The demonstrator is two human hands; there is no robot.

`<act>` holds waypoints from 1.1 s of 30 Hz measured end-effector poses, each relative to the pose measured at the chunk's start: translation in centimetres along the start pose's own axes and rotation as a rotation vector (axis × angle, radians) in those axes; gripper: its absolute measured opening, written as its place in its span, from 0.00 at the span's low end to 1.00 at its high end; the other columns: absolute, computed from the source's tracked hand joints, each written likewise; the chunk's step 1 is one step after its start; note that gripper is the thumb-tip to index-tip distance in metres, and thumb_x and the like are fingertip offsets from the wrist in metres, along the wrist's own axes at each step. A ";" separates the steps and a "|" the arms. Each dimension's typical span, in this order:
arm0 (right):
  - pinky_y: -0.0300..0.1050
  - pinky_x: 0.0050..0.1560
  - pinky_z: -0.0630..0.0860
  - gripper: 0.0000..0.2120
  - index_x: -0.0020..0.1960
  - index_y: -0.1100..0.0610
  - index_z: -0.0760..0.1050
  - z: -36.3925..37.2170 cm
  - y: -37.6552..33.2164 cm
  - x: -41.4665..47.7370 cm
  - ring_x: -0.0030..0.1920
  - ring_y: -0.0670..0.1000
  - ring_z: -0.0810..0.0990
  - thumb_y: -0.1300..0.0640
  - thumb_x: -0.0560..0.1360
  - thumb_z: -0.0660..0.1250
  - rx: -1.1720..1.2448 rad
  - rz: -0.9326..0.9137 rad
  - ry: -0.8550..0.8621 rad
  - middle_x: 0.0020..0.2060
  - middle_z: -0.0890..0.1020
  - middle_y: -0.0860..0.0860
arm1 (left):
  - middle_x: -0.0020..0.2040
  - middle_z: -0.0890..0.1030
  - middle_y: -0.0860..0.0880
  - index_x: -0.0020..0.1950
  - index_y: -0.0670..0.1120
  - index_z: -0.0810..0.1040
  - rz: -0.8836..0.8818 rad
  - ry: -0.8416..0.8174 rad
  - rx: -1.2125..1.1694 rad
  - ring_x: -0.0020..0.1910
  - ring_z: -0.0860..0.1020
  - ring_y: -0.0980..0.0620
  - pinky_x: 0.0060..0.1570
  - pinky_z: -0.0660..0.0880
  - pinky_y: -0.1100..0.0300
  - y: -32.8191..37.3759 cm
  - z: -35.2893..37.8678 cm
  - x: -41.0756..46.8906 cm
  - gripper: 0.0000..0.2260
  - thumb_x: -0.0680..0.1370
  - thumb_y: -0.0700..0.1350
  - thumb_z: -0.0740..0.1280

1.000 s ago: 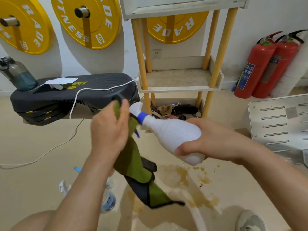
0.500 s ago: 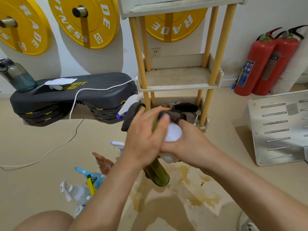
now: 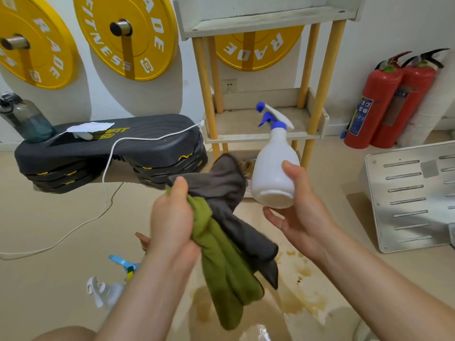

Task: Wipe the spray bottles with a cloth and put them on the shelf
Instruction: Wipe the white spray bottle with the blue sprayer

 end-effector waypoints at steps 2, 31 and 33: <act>0.51 0.55 0.76 0.17 0.57 0.50 0.75 0.3 -0.4 -0.2 0.56 0.53 0.81 0.46 0.71 0.70 -0.018 -0.012 -0.079 0.54 0.84 0.54 | 0.41 0.86 0.45 0.51 0.42 0.81 -0.028 -0.008 -0.038 0.39 0.85 0.47 0.43 0.81 0.49 0.6 -0.3 0.4 0.11 0.83 0.48 0.62; 0.40 0.49 0.80 0.08 0.59 0.39 0.65 4.5 0.9 -1.4 0.51 0.44 0.80 0.40 0.81 0.57 -0.594 -0.412 -0.231 0.56 0.77 0.48 | 0.48 0.83 0.49 0.52 0.52 0.77 0.188 -0.330 0.462 0.49 0.82 0.52 0.51 0.79 0.52 1.0 3.3 -2.5 0.09 0.74 0.52 0.66; 0.49 0.59 0.78 0.13 0.59 0.36 0.64 4.8 1.4 -1.9 0.57 0.45 0.78 0.36 0.76 0.56 -0.627 -0.437 -0.271 0.58 0.74 0.46 | 0.47 0.84 0.43 0.49 0.47 0.80 0.166 -0.331 0.410 0.47 0.83 0.47 0.51 0.79 0.48 0.9 3.4 -2.4 0.09 0.76 0.50 0.63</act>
Point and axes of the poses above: each hand's wrist, its own x-axis towards the middle knuckle, its own z-axis out of the palm, y = z × x, the point moved 6 cm from there along x, towards the middle knuckle
